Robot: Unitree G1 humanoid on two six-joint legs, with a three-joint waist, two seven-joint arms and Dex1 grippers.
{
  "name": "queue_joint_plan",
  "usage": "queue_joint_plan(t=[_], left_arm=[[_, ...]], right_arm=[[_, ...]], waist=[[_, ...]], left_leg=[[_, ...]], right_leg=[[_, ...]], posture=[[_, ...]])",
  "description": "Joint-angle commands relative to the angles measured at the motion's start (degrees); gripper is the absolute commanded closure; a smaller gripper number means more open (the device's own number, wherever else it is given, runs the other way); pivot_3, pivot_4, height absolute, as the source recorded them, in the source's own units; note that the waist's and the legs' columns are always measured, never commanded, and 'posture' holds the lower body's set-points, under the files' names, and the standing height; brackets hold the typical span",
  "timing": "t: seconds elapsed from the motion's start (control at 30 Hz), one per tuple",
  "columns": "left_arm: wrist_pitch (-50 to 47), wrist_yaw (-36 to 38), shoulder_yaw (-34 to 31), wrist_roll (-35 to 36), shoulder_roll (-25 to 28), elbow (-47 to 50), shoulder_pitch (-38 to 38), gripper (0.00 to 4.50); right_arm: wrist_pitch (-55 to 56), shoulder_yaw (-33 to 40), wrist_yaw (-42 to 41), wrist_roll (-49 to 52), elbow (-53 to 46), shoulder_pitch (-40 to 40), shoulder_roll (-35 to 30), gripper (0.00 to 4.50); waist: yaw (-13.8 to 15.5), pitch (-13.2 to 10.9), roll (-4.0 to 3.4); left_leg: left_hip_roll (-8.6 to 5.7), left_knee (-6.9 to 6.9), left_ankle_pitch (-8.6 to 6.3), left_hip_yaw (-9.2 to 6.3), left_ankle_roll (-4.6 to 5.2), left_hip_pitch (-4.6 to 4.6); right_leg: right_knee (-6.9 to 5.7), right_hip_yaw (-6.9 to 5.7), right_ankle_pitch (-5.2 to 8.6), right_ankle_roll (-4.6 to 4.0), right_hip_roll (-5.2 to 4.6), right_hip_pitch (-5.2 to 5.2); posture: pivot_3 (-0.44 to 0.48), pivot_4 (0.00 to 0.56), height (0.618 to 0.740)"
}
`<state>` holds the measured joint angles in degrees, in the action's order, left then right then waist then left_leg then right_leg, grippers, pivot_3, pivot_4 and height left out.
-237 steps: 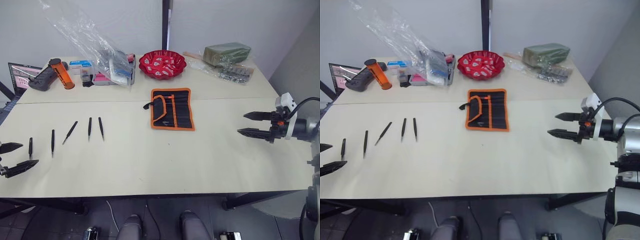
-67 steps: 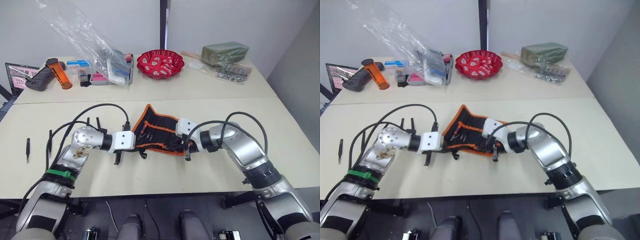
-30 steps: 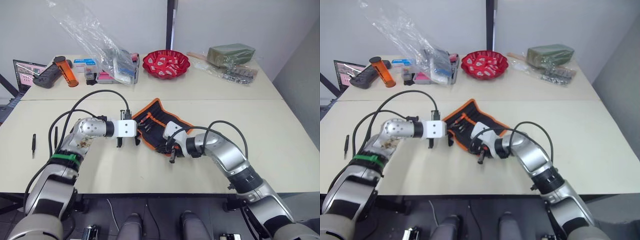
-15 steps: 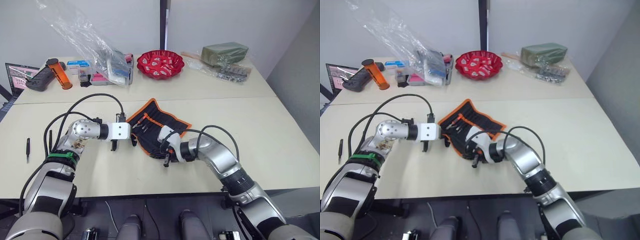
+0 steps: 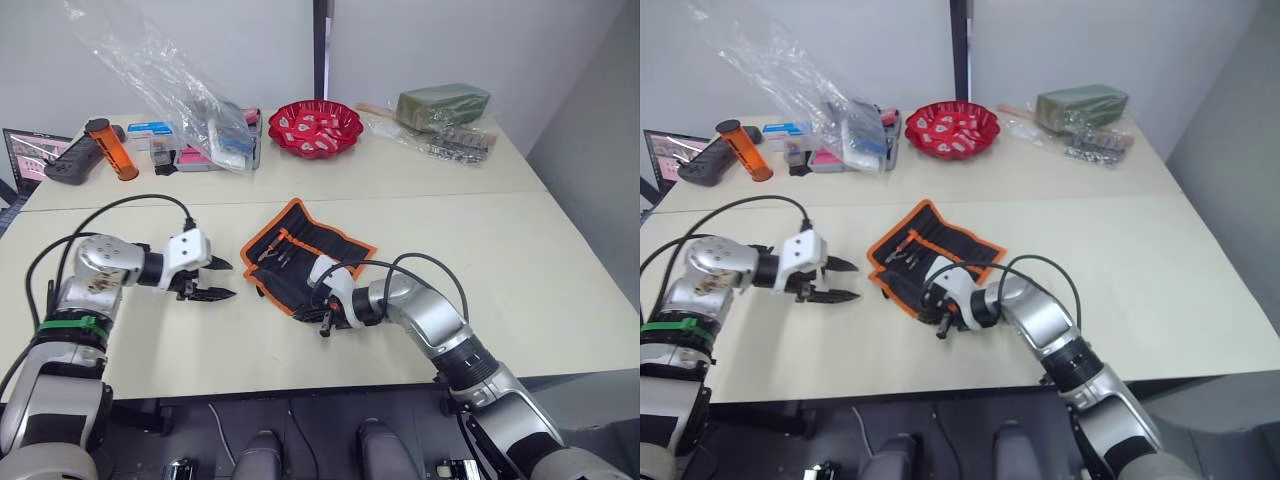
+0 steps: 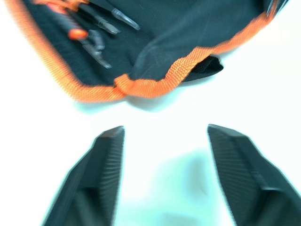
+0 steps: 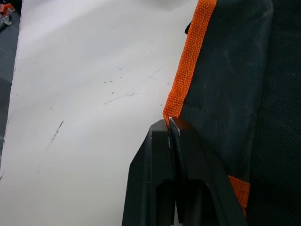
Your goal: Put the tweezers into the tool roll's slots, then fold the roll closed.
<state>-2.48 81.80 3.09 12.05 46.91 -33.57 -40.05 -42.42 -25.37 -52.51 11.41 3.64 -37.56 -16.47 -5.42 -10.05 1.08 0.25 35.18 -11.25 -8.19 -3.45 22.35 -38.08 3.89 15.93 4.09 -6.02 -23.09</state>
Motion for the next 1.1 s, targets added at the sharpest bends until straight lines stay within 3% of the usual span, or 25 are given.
queue_joint_plan(t=[0.03,0.1,0.13,0.37,0.57,0.87,1.1], left_arm=[[-13.7,-2.1,-4.3,8.2,-0.9,11.7,0.8,0.01],[-18.6,-4.8,-4.5,9.8,-2.7,17.1,2.8,0.01],[-20.1,-6.9,-4.2,9.7,-4.0,18.4,3.5,0.23],[-17.5,-15.8,1.8,1.3,-10.2,16.0,5.4,2.59],[-19.1,-19.8,2.4,0.3,-14.0,14.8,5.6,4.47],[-16.0,-24.7,3.3,-3.7,-14.0,12.9,11.1,4.47],[-14.0,-26.5,1.3,-1.4,-16.0,11.5,11.3,4.50]], right_arm=[[0.7,0.3,-0.3,0.1,0.2,-0.5,0.5,4.50],[0.6,0.3,-0.3,0.2,0.2,-0.4,0.6,4.50],[0.4,0.2,-0.3,0.3,-0.2,-0.3,0.6,4.50],[-0.3,0.2,-0.6,0.7,-1.9,0.5,-0.1,4.50],[-0.2,0.3,-0.1,0.5,-2.2,0.8,-0.4,4.50],[-2.1,2.4,-1.9,4.0,-5.4,1.5,-1.4,4.50],[-9.4,10.1,-6.6,14.6,-10.7,0.4,-3.8,2.28]], waist=[[0.0,0.0,0.01],[0.0,0.0,0.00],[-0.1,0.0,0.00],[0.0,0.0,0.01],[0.1,0.0,0.03],[0.2,0.0,0.05],[0.6,0.1,0.07]], left_leg=[[0.00,0.01,0.00,-0.01,0.00,-0.02],[0.00,0.01,0.00,-0.01,0.00,-0.04],[0.00,0.00,0.00,-0.01,0.00,-0.05],[0.00,0.00,0.00,-0.02,0.00,-0.05],[-0.01,0.04,0.00,-0.02,0.00,0.00],[-0.01,0.03,0.00,-0.02,0.00,-0.07],[0.00,0.03,0.00,-0.02,0.00,-0.16]], right_leg=[[0.00,-0.01,0.00,0.00,0.00,0.03],[-0.01,0.00,0.00,0.01,0.00,0.04],[0.00,0.00,0.00,0.00,0.00,0.04],[0.00,0.00,-0.01,-0.02,0.04,0.02],[0.02,0.00,-0.01,-0.02,0.03,0.01],[0.02,0.00,-0.01,-0.02,0.03,0.06],[0.04,0.00,-0.01,-0.01,0.03,0.15]], posture=[[0.000,0.150,0.740],[0.000,0.150,0.740],[0.000,0.150,0.740],[0.000,0.150,0.740],[0.000,0.150,0.740],[0.000,0.150,0.740],[0.000,0.150,0.740]])
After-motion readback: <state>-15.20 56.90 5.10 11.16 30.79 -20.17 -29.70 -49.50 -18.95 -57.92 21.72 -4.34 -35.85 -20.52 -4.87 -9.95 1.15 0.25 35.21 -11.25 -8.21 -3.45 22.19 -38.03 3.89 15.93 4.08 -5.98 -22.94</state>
